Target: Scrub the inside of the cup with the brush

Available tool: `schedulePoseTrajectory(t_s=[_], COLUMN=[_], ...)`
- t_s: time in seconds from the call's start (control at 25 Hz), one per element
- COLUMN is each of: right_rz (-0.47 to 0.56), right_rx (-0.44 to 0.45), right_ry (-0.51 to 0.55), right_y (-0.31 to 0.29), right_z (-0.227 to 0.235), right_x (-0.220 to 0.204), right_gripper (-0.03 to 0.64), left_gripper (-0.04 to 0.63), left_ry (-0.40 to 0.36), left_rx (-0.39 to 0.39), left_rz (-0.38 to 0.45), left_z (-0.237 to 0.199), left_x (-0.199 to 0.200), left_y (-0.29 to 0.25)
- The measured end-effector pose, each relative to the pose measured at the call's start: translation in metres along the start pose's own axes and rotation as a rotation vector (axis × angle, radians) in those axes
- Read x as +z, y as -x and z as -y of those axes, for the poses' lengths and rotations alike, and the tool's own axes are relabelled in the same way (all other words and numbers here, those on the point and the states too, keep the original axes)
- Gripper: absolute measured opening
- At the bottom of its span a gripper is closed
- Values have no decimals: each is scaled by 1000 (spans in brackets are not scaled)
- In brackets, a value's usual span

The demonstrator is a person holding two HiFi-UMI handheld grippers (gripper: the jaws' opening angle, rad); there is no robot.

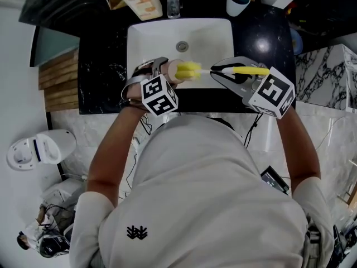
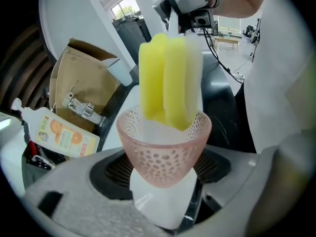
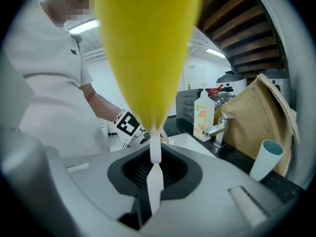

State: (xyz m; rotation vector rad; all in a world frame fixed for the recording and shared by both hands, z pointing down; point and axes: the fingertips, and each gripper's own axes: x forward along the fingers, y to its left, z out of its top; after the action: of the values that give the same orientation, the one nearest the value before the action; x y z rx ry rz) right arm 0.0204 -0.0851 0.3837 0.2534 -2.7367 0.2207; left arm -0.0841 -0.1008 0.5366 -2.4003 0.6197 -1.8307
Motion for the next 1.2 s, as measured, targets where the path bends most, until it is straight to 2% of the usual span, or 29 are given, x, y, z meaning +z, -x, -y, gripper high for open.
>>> schedulePoseTrajectory(t_s=[0.28,0.48,0.68,0.84,1.2], right_rz=[14,5,25,19,43], right_rx=[-3,-69,-56,-27,-42], right_ry=[2,-12,-113,-183,-218], right_y=[-15,-47,-67,-64,-38], right_z=[-4,-4,-10,-10,-5], right_x=[5,2,-2,-11,-5], right_gripper=[43,43,48,48,44], left_gripper=[362,362,362,362,362], left_ry=[-23,-27,-68,-53,-93], left_rx=[8,43,100,129,164], left_rz=[22,22,-14,-17,-19], left_z=[2,0,-4,-9,-21], left_x=[11,22,16,5,-3], left_y=[3,2,0,4,14])
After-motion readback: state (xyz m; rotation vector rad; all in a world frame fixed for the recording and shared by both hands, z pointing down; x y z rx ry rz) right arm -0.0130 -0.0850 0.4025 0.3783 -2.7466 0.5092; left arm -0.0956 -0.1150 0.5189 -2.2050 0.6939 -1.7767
